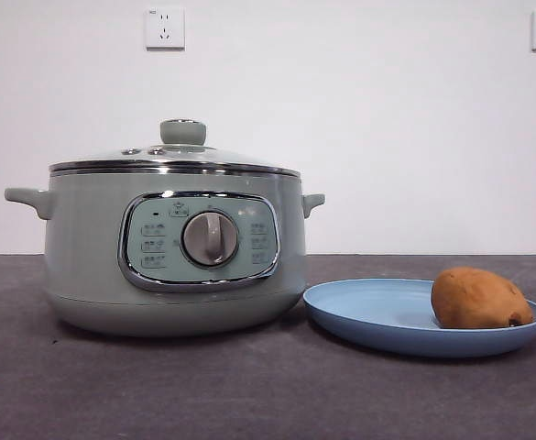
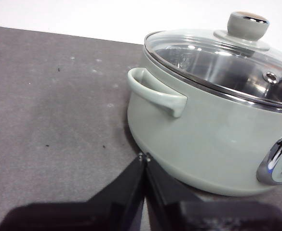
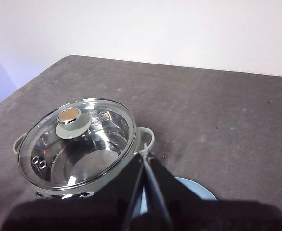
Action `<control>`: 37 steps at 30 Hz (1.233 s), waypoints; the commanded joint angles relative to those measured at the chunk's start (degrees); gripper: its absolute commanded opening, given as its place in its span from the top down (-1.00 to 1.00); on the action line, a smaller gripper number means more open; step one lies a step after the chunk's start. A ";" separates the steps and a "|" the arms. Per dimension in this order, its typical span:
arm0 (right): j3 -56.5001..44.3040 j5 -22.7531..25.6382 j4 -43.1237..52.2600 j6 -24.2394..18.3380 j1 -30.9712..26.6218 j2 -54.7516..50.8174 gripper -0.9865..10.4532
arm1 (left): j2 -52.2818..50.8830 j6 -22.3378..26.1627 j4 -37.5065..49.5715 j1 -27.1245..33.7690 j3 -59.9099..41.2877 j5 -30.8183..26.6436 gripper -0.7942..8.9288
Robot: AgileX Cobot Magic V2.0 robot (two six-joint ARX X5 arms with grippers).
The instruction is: Take the potato out from the steamer,put the potato on the plate,close the lid
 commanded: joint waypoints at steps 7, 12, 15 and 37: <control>0.04 0.15 0.24 0.22 0.07 -0.02 0.83 | 0.00 -0.46 -0.39 0.15 -0.57 -0.04 0.84; 0.04 0.15 0.24 0.22 0.07 0.00 0.83 | 0.00 -0.46 -0.37 0.15 -0.57 -0.02 0.84; 0.04 0.15 0.24 0.22 0.07 0.00 0.83 | 0.00 -0.46 -0.37 0.15 -0.57 -0.02 0.84; -11.41 2.73 0.00 -4.76 -17.33 -5.73 0.83 | 0.00 -0.46 -0.37 0.15 -0.57 -0.02 0.84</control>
